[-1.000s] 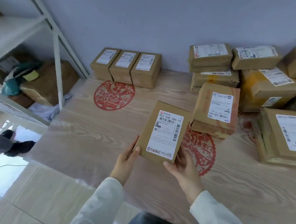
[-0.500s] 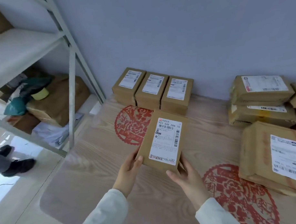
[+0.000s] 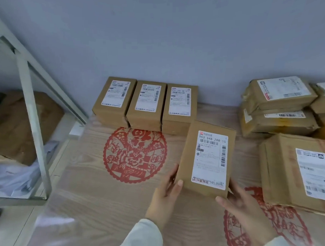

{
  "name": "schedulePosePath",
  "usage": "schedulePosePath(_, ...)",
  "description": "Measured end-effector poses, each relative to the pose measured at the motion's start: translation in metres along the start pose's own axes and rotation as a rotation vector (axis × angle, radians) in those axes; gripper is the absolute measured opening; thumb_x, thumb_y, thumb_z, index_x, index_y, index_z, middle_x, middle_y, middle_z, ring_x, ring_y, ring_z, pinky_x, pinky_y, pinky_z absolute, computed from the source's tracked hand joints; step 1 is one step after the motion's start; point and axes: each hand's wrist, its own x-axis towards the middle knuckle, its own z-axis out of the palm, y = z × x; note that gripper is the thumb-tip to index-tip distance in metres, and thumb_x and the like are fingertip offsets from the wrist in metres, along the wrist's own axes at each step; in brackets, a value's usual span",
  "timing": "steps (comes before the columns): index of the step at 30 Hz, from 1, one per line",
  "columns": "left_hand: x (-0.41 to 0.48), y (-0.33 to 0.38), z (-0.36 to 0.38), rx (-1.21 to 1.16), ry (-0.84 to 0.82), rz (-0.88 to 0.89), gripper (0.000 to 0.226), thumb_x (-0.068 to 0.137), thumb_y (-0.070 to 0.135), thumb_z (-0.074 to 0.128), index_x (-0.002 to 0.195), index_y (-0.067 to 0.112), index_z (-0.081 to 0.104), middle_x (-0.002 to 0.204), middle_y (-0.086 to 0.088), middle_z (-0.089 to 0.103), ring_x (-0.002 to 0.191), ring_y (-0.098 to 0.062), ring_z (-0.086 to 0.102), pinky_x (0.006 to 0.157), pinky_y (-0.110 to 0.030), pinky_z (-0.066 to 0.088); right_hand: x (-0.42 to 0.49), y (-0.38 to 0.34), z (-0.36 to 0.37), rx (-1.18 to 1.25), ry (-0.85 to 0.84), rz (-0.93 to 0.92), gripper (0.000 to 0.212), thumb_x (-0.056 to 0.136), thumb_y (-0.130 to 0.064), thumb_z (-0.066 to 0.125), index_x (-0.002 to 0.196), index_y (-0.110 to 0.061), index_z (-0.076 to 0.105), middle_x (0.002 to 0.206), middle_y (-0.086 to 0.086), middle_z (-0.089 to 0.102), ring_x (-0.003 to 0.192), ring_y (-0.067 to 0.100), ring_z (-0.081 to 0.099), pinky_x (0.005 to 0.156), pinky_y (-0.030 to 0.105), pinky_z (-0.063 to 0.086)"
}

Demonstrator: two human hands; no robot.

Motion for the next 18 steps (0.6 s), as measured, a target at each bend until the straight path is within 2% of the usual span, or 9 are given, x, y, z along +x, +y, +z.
schedulePosePath(2, 0.015, 0.001, 0.02, 0.004, -0.035, -0.011, 0.048, 0.093, 0.026, 0.054, 0.139, 0.023, 0.044, 0.136, 0.014, 0.054, 0.124, 0.006, 0.048, 0.104, -0.014, 0.037, 0.006, -0.003, -0.022, -0.015, 0.058, 0.017, 0.064, 0.073, -0.008, 0.073, 0.121, -0.041, 0.046, 0.107, -0.031, 0.061, 0.094, -0.016, 0.06, 0.067, 0.002, 0.046)
schedulePosePath(3, 0.022, 0.002, 0.029, 0.018, -0.042, -0.012, 0.048, 0.094, 0.028, 0.054, 0.14, 0.024, 0.043, 0.137, 0.015, 0.053, 0.125, 0.006, 0.047, 0.105, -0.015, 0.037, 0.01, -0.006, -0.03, -0.02, 0.059, 0.021, 0.061, 0.074, -0.013, 0.076, 0.117, -0.044, 0.047, 0.107, -0.03, 0.061, 0.093, -0.017, 0.06, 0.068, 0.003, 0.046)
schedulePosePath(6, 0.043, 0.002, 0.048, 0.042, -0.031, -0.016, 0.047, 0.097, 0.03, 0.053, 0.142, 0.025, 0.042, 0.137, 0.015, 0.053, 0.127, 0.004, 0.046, 0.109, -0.02, 0.035, 0.028, -0.012, -0.052, -0.055, 0.014, 0.011, 0.078, 0.063, -0.044, 0.083, 0.131, -0.04, 0.045, 0.123, -0.025, 0.06, 0.113, -0.006, 0.057, 0.09, 0.016, 0.044)
schedulePosePath(8, 0.056, 0.003, 0.059, 0.032, -0.004, -0.024, 0.046, 0.097, 0.025, 0.051, 0.142, 0.024, 0.042, 0.137, 0.014, 0.054, 0.126, 0.005, 0.046, 0.11, -0.022, 0.035, 0.043, -0.016, -0.061, -0.06, 0.007, 0.015, 0.071, 0.071, -0.039, 0.08, 0.133, -0.038, 0.045, 0.122, -0.025, 0.061, 0.113, -0.005, 0.057, 0.098, 0.024, 0.042)
schedulePosePath(9, 0.061, 0.003, 0.064, 0.022, 0.011, -0.032, 0.045, 0.097, 0.023, 0.05, 0.142, 0.024, 0.042, 0.137, 0.014, 0.054, 0.126, 0.005, 0.046, 0.11, -0.023, 0.035, 0.05, -0.017, -0.065, -0.064, -0.004, 0.014, 0.066, 0.072, -0.033, 0.075, 0.131, -0.039, 0.045, 0.118, -0.027, 0.062, 0.111, -0.007, 0.057, 0.097, 0.023, 0.043)
schedulePosePath(12, 0.075, 0.003, 0.074, 0.026, 0.061, -0.032, 0.044, 0.098, 0.021, 0.05, 0.141, 0.024, 0.043, 0.135, 0.017, 0.054, 0.124, 0.008, 0.047, 0.109, -0.019, 0.035, 0.071, -0.017, -0.072, -0.051, -0.02, 0.021, 0.062, 0.078, -0.021, 0.07, 0.131, -0.037, 0.043, 0.11, -0.032, 0.062, 0.105, -0.016, 0.055, 0.081, 0.008, 0.046)
schedulePosePath(14, 0.083, 0.001, 0.079, 0.036, 0.092, -0.037, 0.044, 0.098, 0.022, 0.05, 0.141, 0.024, 0.043, 0.133, 0.019, 0.055, 0.121, 0.011, 0.047, 0.103, -0.013, 0.037, 0.083, -0.016, -0.076, -0.04, -0.021, 0.026, 0.062, 0.08, -0.02, 0.068, 0.136, -0.032, 0.043, 0.113, -0.031, 0.061, 0.105, -0.018, 0.054, 0.078, 0.002, 0.044)
schedulePosePath(16, 0.091, -0.001, 0.084, 0.042, 0.127, -0.041, 0.043, 0.098, 0.022, 0.05, 0.14, 0.024, 0.044, 0.13, 0.021, 0.056, 0.118, 0.013, 0.048, 0.094, -0.005, 0.039, 0.094, -0.015, -0.078, -0.047, -0.023, 0.015, 0.062, 0.082, -0.023, 0.066, 0.14, -0.028, 0.044, 0.115, -0.029, 0.062, 0.108, -0.015, 0.054, 0.082, 0.001, 0.043)
schedulePosePath(18, 0.099, -0.002, 0.088, 0.05, 0.162, -0.038, 0.041, 0.097, 0.023, 0.051, 0.137, 0.027, 0.046, 0.127, 0.022, 0.057, 0.116, 0.013, 0.05, 0.089, -0.002, 0.039, 0.104, -0.012, -0.079, -0.04, -0.013, 0.0, 0.062, 0.083, -0.026, 0.066, 0.14, -0.027, 0.044, 0.119, -0.025, 0.063, 0.112, -0.009, 0.056, 0.092, 0.008, 0.044)
